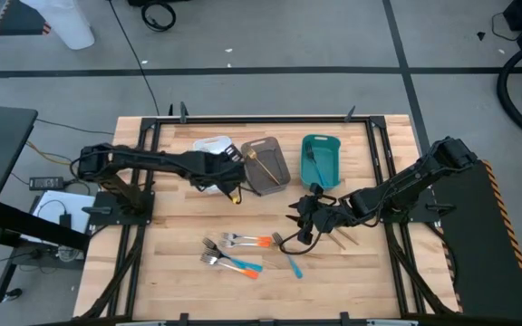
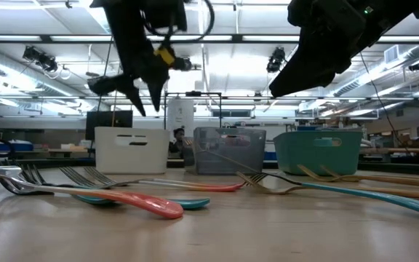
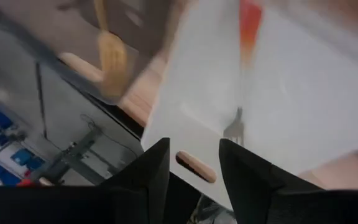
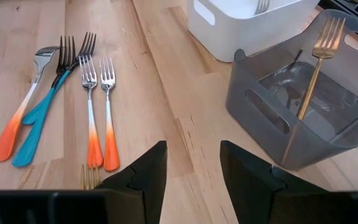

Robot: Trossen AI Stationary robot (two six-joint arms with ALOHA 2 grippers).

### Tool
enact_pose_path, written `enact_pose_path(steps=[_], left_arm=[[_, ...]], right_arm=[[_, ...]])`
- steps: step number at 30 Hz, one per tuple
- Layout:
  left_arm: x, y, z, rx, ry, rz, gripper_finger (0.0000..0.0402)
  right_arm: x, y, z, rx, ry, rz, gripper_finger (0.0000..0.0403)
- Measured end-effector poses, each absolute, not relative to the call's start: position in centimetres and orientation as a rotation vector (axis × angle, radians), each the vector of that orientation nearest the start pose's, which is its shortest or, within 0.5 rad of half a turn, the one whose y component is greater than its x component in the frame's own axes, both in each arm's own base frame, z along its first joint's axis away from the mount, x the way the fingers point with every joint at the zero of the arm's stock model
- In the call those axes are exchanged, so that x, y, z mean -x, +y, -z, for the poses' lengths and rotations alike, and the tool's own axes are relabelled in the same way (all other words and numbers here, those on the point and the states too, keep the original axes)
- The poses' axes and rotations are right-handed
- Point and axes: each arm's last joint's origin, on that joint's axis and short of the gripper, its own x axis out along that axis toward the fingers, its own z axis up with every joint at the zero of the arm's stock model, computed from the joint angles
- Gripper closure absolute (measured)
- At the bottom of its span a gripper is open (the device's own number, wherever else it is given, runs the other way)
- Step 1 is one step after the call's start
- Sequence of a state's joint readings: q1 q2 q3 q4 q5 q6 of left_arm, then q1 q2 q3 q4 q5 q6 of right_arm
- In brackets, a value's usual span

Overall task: Sort silverware by color (type)
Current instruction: Put the orange fork into the white bin

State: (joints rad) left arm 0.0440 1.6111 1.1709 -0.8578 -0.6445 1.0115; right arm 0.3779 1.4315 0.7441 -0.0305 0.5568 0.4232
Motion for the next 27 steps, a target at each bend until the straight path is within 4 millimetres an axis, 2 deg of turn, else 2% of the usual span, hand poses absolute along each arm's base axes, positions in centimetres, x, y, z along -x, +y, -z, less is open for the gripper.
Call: enact_pose_path(steps=[7, 12, 16, 20, 23, 27], left_arm=[[-30.6, -1.2, -24.1, -0.983, 1.241, 0.006, 0.0253], [-31.5, -2.9, -24.5, -0.688, 1.071, -0.056, 0.0253], [-32.3, -3.6, -24.4, -0.364, 0.985, 0.016, 0.0253], [-32.8, -4.5, -24.5, -0.139, 0.929, 0.101, 0.0253], [-32.8, -5.7, -24.7, -0.050, 0.906, 0.132, 0.0253], [-32.4, -7.8, -24.6, -0.019, 0.909, 0.160, 0.0253]], right_arm=[[-26.6, 8.9, -19.5, -0.083, 0.589, 0.301, 0.0243], [-26.7, 8.9, -19.6, -0.090, 0.578, 0.299, 0.0243], [-26.7, 9.0, -19.6, -0.091, 0.575, 0.298, 0.0243], [-26.7, 8.9, -19.6, -0.091, 0.576, 0.299, 0.0243], [-26.7, 9.0, -19.6, -0.087, 0.576, 0.297, 0.0243], [-26.7, 8.9, -19.6, -0.084, 0.578, 0.296, 0.0243]])
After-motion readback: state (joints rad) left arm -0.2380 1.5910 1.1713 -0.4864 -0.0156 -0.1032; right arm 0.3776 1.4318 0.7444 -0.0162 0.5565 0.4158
